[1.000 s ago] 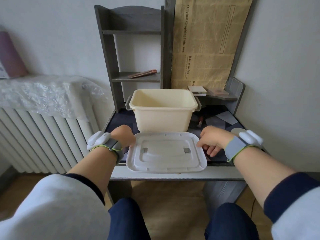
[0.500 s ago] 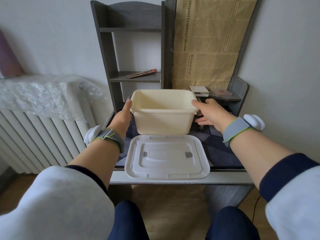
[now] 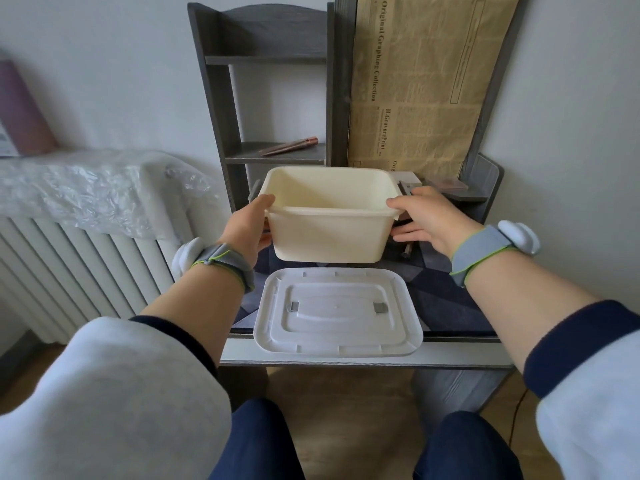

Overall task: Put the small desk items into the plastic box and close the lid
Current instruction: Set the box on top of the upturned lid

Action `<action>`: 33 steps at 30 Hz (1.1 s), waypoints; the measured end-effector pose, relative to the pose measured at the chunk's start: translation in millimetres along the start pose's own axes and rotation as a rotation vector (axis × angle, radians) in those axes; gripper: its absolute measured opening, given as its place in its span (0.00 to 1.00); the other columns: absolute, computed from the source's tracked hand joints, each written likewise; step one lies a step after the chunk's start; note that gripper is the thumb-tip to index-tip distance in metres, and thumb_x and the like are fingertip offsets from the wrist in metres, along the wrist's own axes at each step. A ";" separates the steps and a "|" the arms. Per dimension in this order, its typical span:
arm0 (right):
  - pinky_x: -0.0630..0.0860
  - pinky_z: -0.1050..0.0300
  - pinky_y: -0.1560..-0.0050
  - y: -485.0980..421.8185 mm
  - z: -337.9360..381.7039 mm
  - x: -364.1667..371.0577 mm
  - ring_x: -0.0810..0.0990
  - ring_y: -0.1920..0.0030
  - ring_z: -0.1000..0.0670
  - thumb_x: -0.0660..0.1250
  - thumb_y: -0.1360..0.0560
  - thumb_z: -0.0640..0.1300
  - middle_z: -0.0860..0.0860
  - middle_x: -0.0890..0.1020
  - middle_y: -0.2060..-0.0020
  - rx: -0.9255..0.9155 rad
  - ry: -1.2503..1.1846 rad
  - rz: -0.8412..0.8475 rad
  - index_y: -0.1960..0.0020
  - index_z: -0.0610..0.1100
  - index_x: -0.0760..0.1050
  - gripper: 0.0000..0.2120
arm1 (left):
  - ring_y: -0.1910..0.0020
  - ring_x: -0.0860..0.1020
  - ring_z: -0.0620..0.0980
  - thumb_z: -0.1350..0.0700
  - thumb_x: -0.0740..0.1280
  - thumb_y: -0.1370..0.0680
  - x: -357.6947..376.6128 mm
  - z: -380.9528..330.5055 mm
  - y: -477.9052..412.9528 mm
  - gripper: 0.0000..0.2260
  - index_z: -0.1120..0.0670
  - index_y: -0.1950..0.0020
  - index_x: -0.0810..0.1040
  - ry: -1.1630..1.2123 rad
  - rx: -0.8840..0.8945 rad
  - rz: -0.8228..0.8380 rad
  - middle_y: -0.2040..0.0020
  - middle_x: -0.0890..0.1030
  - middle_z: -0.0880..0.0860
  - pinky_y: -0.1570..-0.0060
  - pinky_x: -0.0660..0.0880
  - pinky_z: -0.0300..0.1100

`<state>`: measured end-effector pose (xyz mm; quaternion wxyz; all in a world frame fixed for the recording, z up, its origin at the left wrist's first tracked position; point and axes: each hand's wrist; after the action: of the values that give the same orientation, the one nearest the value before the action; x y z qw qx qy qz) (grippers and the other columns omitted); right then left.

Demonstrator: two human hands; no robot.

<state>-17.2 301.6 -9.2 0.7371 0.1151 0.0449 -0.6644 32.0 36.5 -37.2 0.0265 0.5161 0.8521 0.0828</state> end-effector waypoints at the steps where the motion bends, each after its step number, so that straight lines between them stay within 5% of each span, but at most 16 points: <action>1: 0.82 0.47 0.52 2.4 2.3 -1.1 0.84 0.54 0.39 0.68 0.23 0.47 0.39 0.78 0.42 0.000 0.007 -0.001 0.26 0.44 0.61 0.30 | 0.55 0.80 0.54 0.48 0.66 0.24 -1.2 -2.8 3.3 0.14 0.56 0.45 0.77 0.019 0.008 0.007 0.54 0.80 0.55 0.48 0.78 0.47; 6: 0.83 0.47 0.58 16.4 7.6 -7.1 0.83 0.60 0.40 0.67 0.23 0.53 0.39 0.80 0.57 0.022 0.008 -0.039 0.43 0.40 0.74 0.18 | 0.59 0.80 0.56 0.55 0.65 0.27 -9.4 -11.2 25.5 0.06 0.55 0.54 0.76 0.025 -0.007 0.055 0.59 0.79 0.56 0.48 0.80 0.50; 16: 0.84 0.47 0.64 48.0 10.4 -22.9 0.82 0.56 0.42 0.69 0.27 0.41 0.40 0.78 0.50 0.025 0.018 0.018 0.44 0.40 0.76 0.13 | 0.66 0.81 0.54 0.49 0.69 0.26 -23.0 -19.2 62.1 0.10 0.55 0.56 0.74 -0.013 -0.059 0.087 0.62 0.77 0.56 0.64 0.82 0.49; 19: 0.84 0.43 0.59 55.3 9.3 -27.8 0.80 0.59 0.41 0.68 0.28 0.40 0.40 0.75 0.53 0.052 0.047 0.033 0.40 0.37 0.75 0.18 | 0.65 0.82 0.54 0.47 0.70 0.26 -24.6 -20.4 66.0 0.11 0.55 0.55 0.75 -0.043 -0.056 0.095 0.60 0.79 0.56 0.65 0.82 0.49; 25: 0.84 0.45 0.62 71.5 6.8 -40.3 0.78 0.68 0.46 0.67 0.28 0.37 0.42 0.74 0.63 0.062 0.077 0.112 0.49 0.35 0.77 0.10 | 0.63 0.83 0.56 0.43 0.71 0.28 -26.7 -17.1 79.2 0.15 0.54 0.52 0.78 -0.037 -0.084 0.140 0.59 0.81 0.57 0.67 0.82 0.51; 33: 0.84 0.45 0.58 80.2 5.4 -38.3 0.80 0.51 0.36 0.67 0.29 0.36 0.36 0.74 0.48 0.087 0.163 0.221 0.40 0.30 0.75 0.19 | 0.68 0.85 0.57 0.37 0.71 0.30 -33.6 -7.2 86.4 0.23 0.54 0.48 0.82 -0.052 -0.139 0.154 0.58 0.83 0.59 0.70 0.80 0.51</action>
<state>57.3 344.8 13.2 0.7941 0.2048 0.0628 -0.5688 122.3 45.2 -17.0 0.0779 0.5790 0.8011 0.1299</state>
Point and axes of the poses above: each hand's wrist, its own y-axis away from the middle knuckle, its own x-axis out of the palm, z = x × y
